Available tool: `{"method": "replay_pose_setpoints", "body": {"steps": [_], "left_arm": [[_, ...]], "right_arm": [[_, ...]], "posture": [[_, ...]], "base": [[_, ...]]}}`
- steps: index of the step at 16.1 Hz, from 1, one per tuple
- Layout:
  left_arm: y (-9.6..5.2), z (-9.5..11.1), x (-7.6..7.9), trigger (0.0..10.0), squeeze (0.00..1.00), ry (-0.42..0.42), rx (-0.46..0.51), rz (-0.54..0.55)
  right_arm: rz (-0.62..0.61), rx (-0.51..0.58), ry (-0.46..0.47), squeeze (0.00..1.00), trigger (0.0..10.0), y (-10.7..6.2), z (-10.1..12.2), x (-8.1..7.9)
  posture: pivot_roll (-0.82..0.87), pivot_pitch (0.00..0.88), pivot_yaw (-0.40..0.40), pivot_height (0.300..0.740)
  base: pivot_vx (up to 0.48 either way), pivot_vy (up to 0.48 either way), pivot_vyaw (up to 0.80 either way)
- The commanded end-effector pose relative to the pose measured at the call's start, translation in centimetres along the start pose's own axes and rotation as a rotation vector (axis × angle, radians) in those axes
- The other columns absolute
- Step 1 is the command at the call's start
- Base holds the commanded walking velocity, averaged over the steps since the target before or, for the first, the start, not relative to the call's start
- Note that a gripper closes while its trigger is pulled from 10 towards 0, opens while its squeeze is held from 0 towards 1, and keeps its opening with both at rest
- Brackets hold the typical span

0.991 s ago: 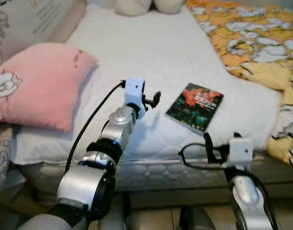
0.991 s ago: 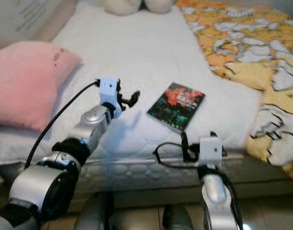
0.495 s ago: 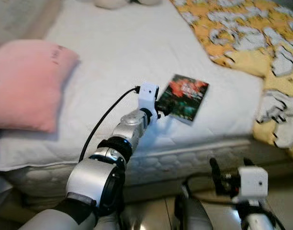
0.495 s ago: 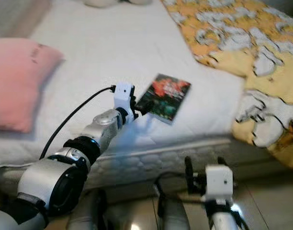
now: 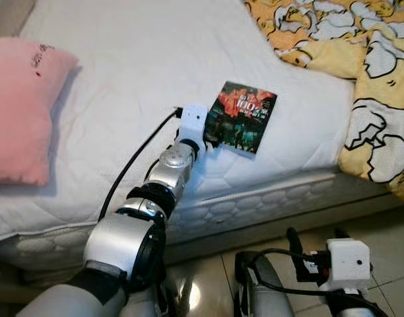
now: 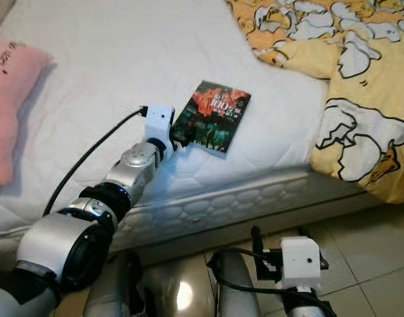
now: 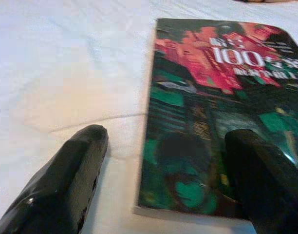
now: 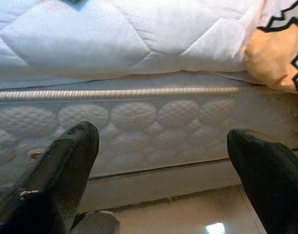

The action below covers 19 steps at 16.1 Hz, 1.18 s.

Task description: Clean up the room

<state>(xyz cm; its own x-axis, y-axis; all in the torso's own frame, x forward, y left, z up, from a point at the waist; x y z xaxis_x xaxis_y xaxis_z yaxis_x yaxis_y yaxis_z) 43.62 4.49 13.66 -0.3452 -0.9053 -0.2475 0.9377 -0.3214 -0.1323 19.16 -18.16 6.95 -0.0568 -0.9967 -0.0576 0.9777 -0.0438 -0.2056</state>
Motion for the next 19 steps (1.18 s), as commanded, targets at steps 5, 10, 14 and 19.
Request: {"method": "replay_pose_setpoints", "body": {"steps": [5, 10, 14, 19], "left_arm": [[-0.4, -2.5, 1.6, 10.0, 0.0, -0.033, -0.124, -0.109], [-0.7, -3.3, 3.3, 10.0, 0.0, -0.129, -0.183, -0.224], [-0.9, -3.2, 4.6, 10.0, 0.0, -0.115, -0.192, -0.321], [-2.2, -6.6, 6.3, 0.0, 0.0, -0.106, -0.337, -0.358]], "right_arm": [[0.016, -0.016, -0.012, 0.0, 10.0, -0.1, 0.2, -0.2], [0.025, -0.036, -0.01, 0.0, 10.0, -0.1, -0.2, -0.3], [0.028, -0.046, -0.01, 0.0, 10.0, 0.0, -0.5, -0.4], [0.041, -0.049, -0.015, 0.0, 10.0, 0.4, -0.5, -0.5]], "posture": [[-0.28, 0.175, -0.004, 0.617], [-0.28, 0.171, 0.0, 0.617], [-0.27, 0.166, 0.002, 0.617], [-0.26, 0.17, -0.003, 0.617]], "base": [[0.0, 0.0, 0.0], [0.0, 0.0, 0.0], [0.0, 0.0, 0.0], [0.0, 0.0, 0.0]]}}
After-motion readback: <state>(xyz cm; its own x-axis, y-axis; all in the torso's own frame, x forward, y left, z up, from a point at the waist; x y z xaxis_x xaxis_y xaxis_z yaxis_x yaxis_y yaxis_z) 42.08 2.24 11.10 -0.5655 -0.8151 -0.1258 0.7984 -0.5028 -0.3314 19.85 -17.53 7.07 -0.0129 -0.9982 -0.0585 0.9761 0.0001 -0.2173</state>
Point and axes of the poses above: a point about 5 cm out from each wrist's last joint towards the gripper, its own y axis pointing out of the wrist towards the gripper, its own z axis along the axis of the wrist's last joint, x = y × z, the point moved 5 cm from there along y, pointing out of the wrist towards the gripper, and after that the axes turned 12 degrees about y, right-handed, at the moved point
